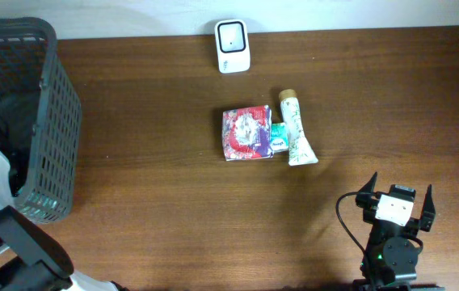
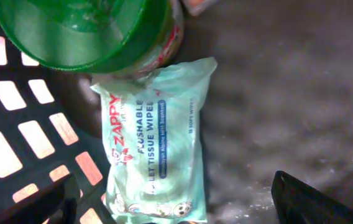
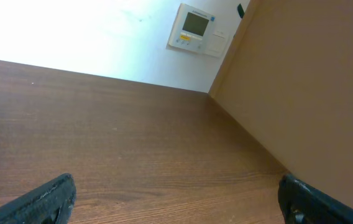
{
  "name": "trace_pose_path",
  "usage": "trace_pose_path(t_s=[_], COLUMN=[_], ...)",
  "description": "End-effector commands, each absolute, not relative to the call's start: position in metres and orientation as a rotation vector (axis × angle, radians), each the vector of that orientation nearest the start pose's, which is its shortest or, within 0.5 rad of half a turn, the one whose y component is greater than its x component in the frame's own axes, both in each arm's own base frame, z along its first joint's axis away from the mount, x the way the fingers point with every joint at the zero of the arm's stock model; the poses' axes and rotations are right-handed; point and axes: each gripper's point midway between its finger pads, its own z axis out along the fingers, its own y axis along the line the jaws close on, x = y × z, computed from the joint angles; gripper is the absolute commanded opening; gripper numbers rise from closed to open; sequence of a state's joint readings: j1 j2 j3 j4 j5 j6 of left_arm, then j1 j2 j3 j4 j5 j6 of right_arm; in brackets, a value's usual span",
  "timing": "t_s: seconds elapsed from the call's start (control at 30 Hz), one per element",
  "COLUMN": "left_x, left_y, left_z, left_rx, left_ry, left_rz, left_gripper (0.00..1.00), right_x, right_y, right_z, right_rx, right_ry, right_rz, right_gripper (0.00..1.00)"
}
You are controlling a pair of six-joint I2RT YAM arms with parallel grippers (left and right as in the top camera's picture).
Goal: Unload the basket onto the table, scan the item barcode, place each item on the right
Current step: 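Reach into the basket and grasp the mint-green wipes pack with the left gripper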
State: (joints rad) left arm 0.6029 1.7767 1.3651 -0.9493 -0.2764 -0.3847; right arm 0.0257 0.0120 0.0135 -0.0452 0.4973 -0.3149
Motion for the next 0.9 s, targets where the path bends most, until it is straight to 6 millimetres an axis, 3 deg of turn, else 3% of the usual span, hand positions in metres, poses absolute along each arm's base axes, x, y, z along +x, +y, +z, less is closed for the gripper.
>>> trace_pose_path(t_s=[0.0, 0.13, 0.2, 0.23, 0.27, 0.33, 0.4, 0.43, 0.5, 0.53, 0.6, 0.67, 0.77, 0.87], left_x=[0.272, 0.269, 0.268, 0.269, 0.269, 0.268, 0.270, 0.269, 0.269, 0.269, 0.269, 0.273, 0.301, 0.341], left_y=[0.256, 0.256, 0.257, 0.259, 0.260, 0.261, 0.262, 0.261, 0.256, 0.252, 0.252, 0.255, 0.260, 0.246], left_z=[0.071, 0.049, 0.045, 0.044, 0.043, 0.043, 0.041, 0.038, 0.028, 0.023, 0.025, 0.036, 0.091, 0.154], left_rx=[-1.466, -1.490, -1.498, -1.500, -1.503, -1.506, -1.505, -1.507, -1.517, -1.523, -1.523, -1.520, -1.484, -1.401], left_ry=[2.635, 2.685, 2.690, 2.687, 2.684, 2.682, 2.677, 2.685, 2.719, 2.737, 2.738, 2.730, 2.677, 2.599], left_rz=[0.480, 0.479, 0.479, 0.479, 0.480, 0.479, 0.479, 0.478, 0.438, 0.405, 0.405, 0.405, 0.331, 0.112], left_gripper=[0.99, 0.99, 0.84, 0.62, 0.50, 0.41, 0.41, 0.57, 0.60, 0.53, 0.23, 0.09, 0.00, 0.00], right_x=[0.227, 0.227, 0.227, 0.227, 0.227, 0.227, 0.227, 0.227, 0.227, 0.227, 0.227, 0.227, 0.227, 0.227], right_y=[-0.079, -0.079, -0.079, -0.079, -0.079, -0.079, -0.079, -0.079, -0.079, -0.079, -0.079, -0.079, -0.079, -0.079], right_z=[0.164, 0.164, 0.164, 0.164, 0.164, 0.164, 0.164, 0.164, 0.164, 0.164, 0.164, 0.164, 0.164, 0.164], right_rx=[0.123, 0.123, 0.123, 0.123, 0.123, 0.123, 0.123, 0.123, 0.123, 0.124, 0.123, 0.123, 0.124, 0.123], right_ry=[1.645, 1.645, 1.645, 1.645, 1.645, 1.645, 1.645, 1.645, 1.645, 1.645, 1.645, 1.645, 1.645, 1.645], right_rz=[-0.633, -0.634, -0.633, -0.633, -0.633, -0.633, -0.633, -0.633, -0.633, -0.634, -0.633, -0.633, -0.634, -0.633], right_gripper=[0.99, 0.99, 0.99, 0.99, 0.99, 0.99, 0.99, 0.99, 0.99, 0.99, 0.99, 0.98, 0.99, 0.99])
